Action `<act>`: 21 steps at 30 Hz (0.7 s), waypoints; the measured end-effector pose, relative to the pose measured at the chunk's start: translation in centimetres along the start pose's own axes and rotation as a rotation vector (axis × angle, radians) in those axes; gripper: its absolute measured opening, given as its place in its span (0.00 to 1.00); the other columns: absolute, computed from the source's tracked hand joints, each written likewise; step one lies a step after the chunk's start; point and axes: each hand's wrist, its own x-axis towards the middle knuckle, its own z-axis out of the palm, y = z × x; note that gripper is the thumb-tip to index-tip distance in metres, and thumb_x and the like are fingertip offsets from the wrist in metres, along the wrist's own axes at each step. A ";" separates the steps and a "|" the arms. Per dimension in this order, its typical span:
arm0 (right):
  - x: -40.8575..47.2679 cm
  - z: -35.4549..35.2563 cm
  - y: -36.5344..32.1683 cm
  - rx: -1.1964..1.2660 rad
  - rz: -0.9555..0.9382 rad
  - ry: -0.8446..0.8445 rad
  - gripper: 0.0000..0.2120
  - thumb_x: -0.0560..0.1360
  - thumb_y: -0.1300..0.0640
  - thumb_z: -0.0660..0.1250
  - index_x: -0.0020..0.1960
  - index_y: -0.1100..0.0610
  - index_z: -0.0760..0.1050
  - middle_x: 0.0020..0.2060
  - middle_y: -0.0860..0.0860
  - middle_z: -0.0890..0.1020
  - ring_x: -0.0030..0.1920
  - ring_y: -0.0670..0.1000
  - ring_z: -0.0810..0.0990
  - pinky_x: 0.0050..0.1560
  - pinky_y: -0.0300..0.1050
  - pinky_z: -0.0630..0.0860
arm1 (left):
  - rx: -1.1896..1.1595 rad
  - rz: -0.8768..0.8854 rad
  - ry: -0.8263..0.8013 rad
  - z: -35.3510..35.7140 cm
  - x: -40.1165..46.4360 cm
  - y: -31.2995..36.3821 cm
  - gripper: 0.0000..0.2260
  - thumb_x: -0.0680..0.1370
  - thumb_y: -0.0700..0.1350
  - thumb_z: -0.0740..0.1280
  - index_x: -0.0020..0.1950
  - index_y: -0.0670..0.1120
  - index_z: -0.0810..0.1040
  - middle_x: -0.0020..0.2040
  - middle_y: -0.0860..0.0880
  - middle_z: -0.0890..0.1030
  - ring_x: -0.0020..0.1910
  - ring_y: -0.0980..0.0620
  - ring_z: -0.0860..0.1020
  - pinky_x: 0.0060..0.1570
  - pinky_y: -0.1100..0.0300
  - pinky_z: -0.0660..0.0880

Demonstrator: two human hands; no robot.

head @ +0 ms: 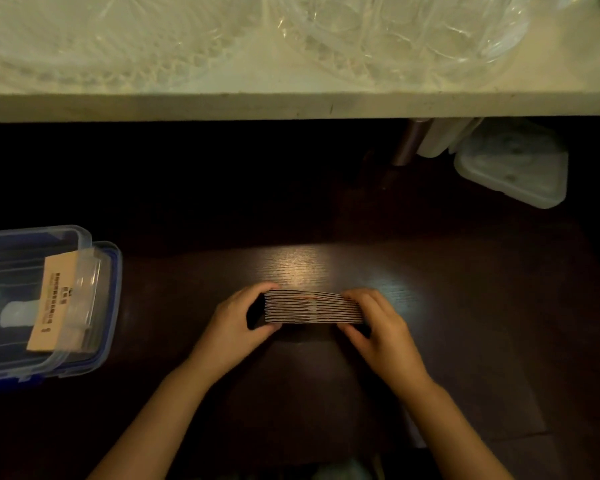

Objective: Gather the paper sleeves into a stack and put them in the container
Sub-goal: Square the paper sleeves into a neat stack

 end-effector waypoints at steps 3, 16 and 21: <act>0.4 -0.5 0.5 -0.005 -0.020 -0.049 0.21 0.67 0.62 0.73 0.58 0.53 0.72 0.52 0.43 0.74 0.54 0.37 0.71 0.57 0.24 0.64 | 0.004 0.047 0.007 -0.2 0.2 -0.5 0.26 0.65 0.44 0.75 0.55 0.67 0.71 0.54 0.64 0.77 0.56 0.67 0.73 0.55 0.77 0.65; 1.8 -1.1 -3.0 0.601 0.487 -0.171 0.14 0.69 0.61 0.73 0.48 0.46 0.75 0.43 0.47 0.83 0.41 0.42 0.83 0.36 0.34 0.78 | -0.970 -0.326 0.130 -0.9 0.6 3.0 0.19 0.63 0.44 0.73 0.53 0.52 0.77 0.47 0.50 0.84 0.49 0.53 0.81 0.43 0.60 0.79; -0.2 1.2 -7.1 0.973 0.742 -0.074 0.10 0.69 0.60 0.72 0.50 0.54 0.77 0.42 0.50 0.86 0.43 0.49 0.85 0.36 0.37 0.80 | -1.027 -0.475 0.294 -0.3 -1.0 5.8 0.21 0.67 0.39 0.72 0.58 0.50 0.72 0.49 0.47 0.82 0.46 0.50 0.82 0.39 0.55 0.80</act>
